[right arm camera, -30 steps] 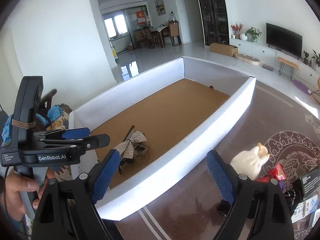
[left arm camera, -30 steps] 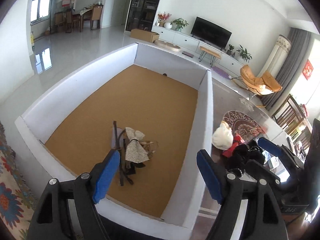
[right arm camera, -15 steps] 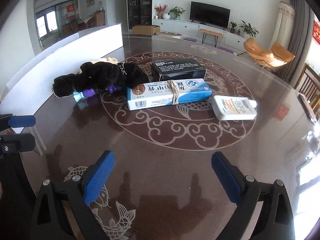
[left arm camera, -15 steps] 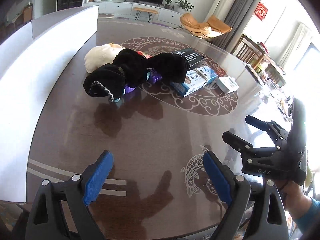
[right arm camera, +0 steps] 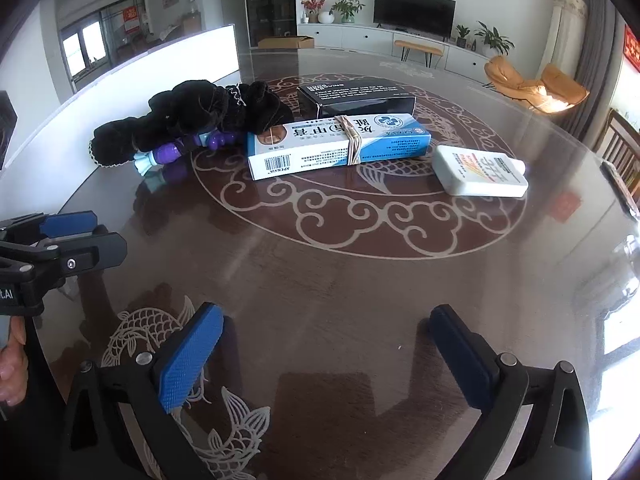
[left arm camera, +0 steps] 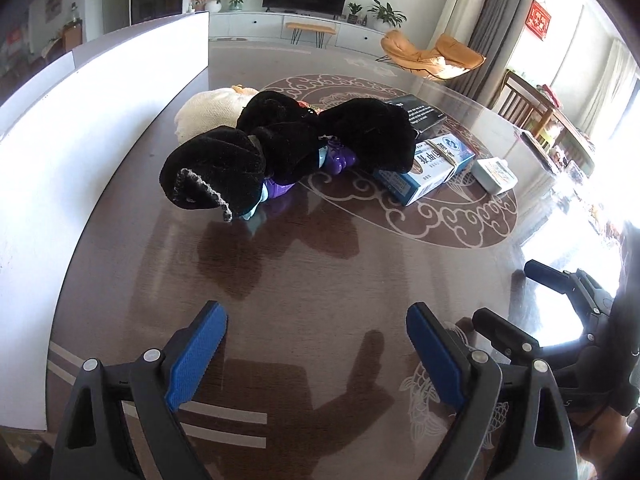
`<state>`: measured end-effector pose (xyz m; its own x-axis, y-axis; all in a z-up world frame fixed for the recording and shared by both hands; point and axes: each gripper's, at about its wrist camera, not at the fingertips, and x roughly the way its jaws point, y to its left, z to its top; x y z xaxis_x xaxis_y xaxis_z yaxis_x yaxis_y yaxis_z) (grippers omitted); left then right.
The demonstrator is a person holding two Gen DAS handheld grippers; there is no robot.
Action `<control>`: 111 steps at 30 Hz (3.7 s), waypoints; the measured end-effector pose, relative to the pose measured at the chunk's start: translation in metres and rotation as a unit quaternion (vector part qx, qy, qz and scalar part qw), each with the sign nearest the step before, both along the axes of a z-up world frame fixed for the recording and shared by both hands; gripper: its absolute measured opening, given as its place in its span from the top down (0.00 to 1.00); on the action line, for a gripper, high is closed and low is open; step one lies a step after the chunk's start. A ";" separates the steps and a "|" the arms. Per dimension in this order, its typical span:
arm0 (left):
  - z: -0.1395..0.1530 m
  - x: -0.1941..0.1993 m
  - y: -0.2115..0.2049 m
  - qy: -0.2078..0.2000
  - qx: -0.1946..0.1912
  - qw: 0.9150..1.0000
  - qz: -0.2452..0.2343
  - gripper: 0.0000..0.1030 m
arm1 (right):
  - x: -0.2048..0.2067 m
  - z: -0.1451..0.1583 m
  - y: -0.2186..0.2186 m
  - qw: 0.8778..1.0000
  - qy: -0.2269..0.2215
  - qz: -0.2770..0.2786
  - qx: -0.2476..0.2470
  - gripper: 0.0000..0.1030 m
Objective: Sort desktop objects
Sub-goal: 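Move both open tools back over the table toward the remaining items, then grasp the white sunscreen bottle with the right tool while the left tool grasps a black velvet scrunchie, then carry sunscreen bottle and scrunchie into the cardboard box and open both tools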
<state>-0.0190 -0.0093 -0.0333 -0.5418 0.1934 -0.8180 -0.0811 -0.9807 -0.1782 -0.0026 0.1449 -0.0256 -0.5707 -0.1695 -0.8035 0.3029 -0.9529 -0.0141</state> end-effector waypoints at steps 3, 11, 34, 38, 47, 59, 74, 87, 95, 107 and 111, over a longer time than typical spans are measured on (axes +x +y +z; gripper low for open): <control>-0.001 0.000 -0.002 0.004 0.006 1.000 0.005 0.11 | -0.001 -0.002 0.000 1.000 0.001 -0.002 0.001 0.00; -0.001 0.000 -0.004 0.006 0.015 1.000 0.004 0.09 | -0.002 -0.003 0.001 1.000 0.002 -0.003 0.000 0.00; -0.007 0.002 -0.002 0.007 -0.041 0.998 0.041 0.05 | -0.011 0.001 0.024 0.997 -0.004 -0.068 -0.036 0.00; -0.007 0.002 -0.006 0.010 -0.031 0.998 0.047 0.05 | -0.040 0.015 0.064 0.987 -0.004 -0.142 -0.079 0.00; -0.007 0.002 -0.008 0.013 -0.024 0.998 0.051 0.05 | -0.154 0.017 0.128 0.932 -0.092 -0.294 -0.190 0.03; -0.006 0.004 -0.007 0.014 -0.026 0.998 0.050 0.05 | -0.188 0.016 0.071 0.968 -0.018 -0.249 -0.013 0.30; -0.004 0.001 -0.021 0.016 0.031 0.998 0.061 0.05 | -0.046 0.009 0.015 1.000 0.007 0.016 -0.012 0.44; -0.003 0.009 -0.061 0.021 0.144 0.983 0.116 0.05 | -0.033 -0.002 0.010 1.000 0.003 0.018 -0.001 0.10; 0.015 -0.040 -0.052 0.052 0.055 0.994 0.084 0.05 | -0.031 -0.001 0.010 1.000 0.002 0.016 0.001 0.09; 0.026 -0.009 -0.019 0.031 -0.009 0.999 -0.037 0.66 | -0.032 -0.001 0.013 1.000 0.003 0.015 0.002 0.08; 0.014 0.010 -0.014 -0.017 0.002 0.997 -0.071 0.20 | -0.032 -0.001 0.013 1.000 0.003 0.015 0.002 0.08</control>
<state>-0.0088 -0.0236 -0.0190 -0.4812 0.2703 -0.8339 -0.2131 -0.9588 -0.1878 -0.0342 0.1580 -0.0261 -0.5697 -0.1834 -0.8011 0.3306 -0.9436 -0.0191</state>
